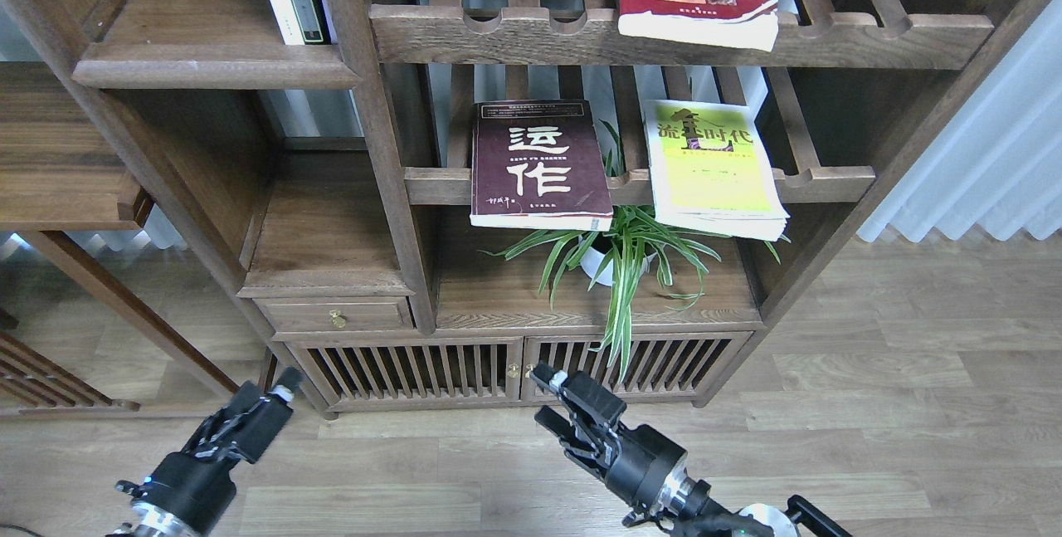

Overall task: Organize books on shelf
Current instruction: 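Raise the right gripper toward the yellow-green book on the middle shelf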

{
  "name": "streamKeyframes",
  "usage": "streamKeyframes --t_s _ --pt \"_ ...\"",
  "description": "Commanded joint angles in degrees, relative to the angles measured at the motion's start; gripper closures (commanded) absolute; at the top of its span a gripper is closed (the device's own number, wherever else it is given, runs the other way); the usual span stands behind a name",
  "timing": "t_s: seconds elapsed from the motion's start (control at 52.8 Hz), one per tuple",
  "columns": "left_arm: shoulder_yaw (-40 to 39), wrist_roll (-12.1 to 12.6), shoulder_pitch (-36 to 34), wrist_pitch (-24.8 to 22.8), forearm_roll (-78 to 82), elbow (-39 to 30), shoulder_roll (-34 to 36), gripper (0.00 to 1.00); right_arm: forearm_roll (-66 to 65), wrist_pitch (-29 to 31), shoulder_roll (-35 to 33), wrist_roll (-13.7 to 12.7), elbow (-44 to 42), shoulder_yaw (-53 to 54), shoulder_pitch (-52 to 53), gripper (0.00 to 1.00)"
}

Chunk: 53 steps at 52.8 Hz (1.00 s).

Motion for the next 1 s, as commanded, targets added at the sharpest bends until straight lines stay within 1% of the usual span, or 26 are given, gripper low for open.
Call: streamKeyframes --t_s 0.0,0.076,0.095,0.133,0.17,0.227,0.341,0.36,0.379,0.417,0.606,0.814,0.984 --pt "-2.1 1.0 -1.5 -3.2 0.2 1.7 -0.5 0.0 -1.5 0.1 0.2 0.0 0.2 1.1 0.0 0.01" --pt "-2.0 2.2 -3.6 -3.2 0.2 1.9 -1.1 0.0 -1.6 0.2 0.3 0.1 0.3 2.0 0.2 0.01" --pt "-2.4 3.1 -4.1 -3.2 0.2 1.8 -1.4 0.0 -1.6 0.2 0.2 0.1 0.3 2.3 0.3 0.01" --pt "-3.2 3.3 -4.3 -3.2 0.2 1.8 -1.8 0.0 -1.6 0.2 0.2 0.3 0.3 2.5 0.4 0.01" --pt "-5.7 4.4 -4.4 -3.2 0.2 2.2 -2.3 0.0 -1.6 0.4 0.1 0.4 0.1 2.7 0.6 0.01" --pt "-8.8 4.4 -4.1 -3.2 0.2 3.0 -2.9 0.0 -1.6 0.8 -0.4 0.4 0.1 2.9 0.6 0.01" --pt "-11.7 4.5 -4.2 -3.2 0.1 4.3 -4.0 0.0 -1.6 2.4 -2.0 0.1 0.1 2.8 0.8 0.01" --pt "-11.8 4.5 -4.2 -3.2 0.1 4.4 -4.0 0.0 -1.6 2.8 -2.1 0.1 0.1 2.8 0.8 0.01" --pt "-11.9 4.5 -4.2 -3.2 0.1 4.6 -4.1 0.0 -1.4 5.1 -2.9 -0.1 0.0 2.7 1.0 0.01" --pt "-12.0 4.5 -4.2 -3.2 0.1 4.9 -4.1 0.0 -1.4 6.2 -3.0 -0.2 0.0 2.7 1.3 0.01" --pt "-12.4 4.5 -4.0 -3.2 0.1 5.3 -5.2 0.0 -1.5 7.7 -3.3 -0.5 -0.4 2.9 2.6 0.01" --pt "-12.7 4.4 -3.7 -3.2 0.1 5.3 -5.5 0.0 -1.5 13.1 -4.6 -0.6 -3.7 2.4 4.1 0.01" --pt "-12.7 4.4 -3.7 -3.2 0.1 5.3 -5.6 0.0 -1.4 13.2 -4.1 -0.4 -4.7 2.9 4.6 0.01"
